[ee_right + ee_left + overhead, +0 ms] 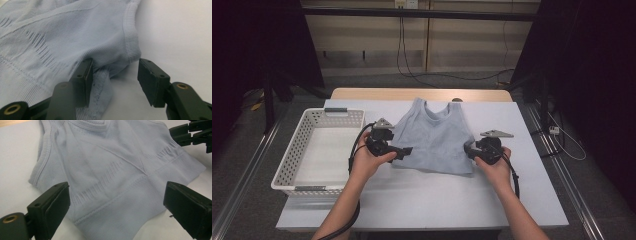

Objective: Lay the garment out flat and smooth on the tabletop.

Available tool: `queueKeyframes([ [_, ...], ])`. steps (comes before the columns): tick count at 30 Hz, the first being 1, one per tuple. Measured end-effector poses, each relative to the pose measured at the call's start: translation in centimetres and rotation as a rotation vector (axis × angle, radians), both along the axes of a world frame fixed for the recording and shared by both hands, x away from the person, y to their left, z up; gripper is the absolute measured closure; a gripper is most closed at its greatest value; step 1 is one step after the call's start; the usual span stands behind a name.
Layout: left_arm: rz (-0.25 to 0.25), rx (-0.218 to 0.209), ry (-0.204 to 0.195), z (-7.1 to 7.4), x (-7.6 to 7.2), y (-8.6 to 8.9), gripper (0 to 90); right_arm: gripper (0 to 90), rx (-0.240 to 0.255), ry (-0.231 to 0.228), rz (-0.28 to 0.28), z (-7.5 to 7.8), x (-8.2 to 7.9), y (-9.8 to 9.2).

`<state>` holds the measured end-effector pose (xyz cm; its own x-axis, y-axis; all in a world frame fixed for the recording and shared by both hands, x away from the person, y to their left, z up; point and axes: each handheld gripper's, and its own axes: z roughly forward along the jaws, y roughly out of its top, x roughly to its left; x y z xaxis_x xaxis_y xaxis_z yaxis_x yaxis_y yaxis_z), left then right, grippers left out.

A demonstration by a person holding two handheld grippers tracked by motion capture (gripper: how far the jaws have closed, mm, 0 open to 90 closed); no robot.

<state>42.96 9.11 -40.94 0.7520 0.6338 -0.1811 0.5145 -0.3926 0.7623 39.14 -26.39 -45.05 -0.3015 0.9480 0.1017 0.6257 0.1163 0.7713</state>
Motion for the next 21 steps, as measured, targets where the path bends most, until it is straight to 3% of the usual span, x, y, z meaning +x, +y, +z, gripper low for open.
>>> queueKeyframes([
  [2, 0.001, 0.0, 0.002, 0.0, 0.0, -0.1, 7.3, 44.8, 0.004, 0.0, 0.001, -0.1, 0.2, 0.3],
  [7, -0.002, 0.008, 0.003, -0.1, 0.0, -0.1, 7.3, 41.4, -0.056, 0.025, 0.035, -0.8, 0.5, 1.4],
  [15, 0.0, 0.009, 0.006, -0.2, 0.0, -0.1, 7.3, 39.2, -0.076, 0.034, 0.035, -1.5, 0.8, 1.8],
  [16, 0.002, 0.008, 0.004, -0.3, -0.1, -0.2, 7.3, 41.4, -0.078, 0.031, 0.035, -1.5, 0.8, 1.8],
  [18, -0.001, 0.009, 0.003, -0.3, -0.1, -0.2, 7.4, 64.9, -0.063, 0.034, 0.083, -1.3, 0.7, 1.9],
  [21, 0.002, 0.013, 0.001, -0.3, -0.1, -0.2, 7.3, 79.0, -0.037, 0.044, 0.11, -1.2, 0.7, 2.0],
])
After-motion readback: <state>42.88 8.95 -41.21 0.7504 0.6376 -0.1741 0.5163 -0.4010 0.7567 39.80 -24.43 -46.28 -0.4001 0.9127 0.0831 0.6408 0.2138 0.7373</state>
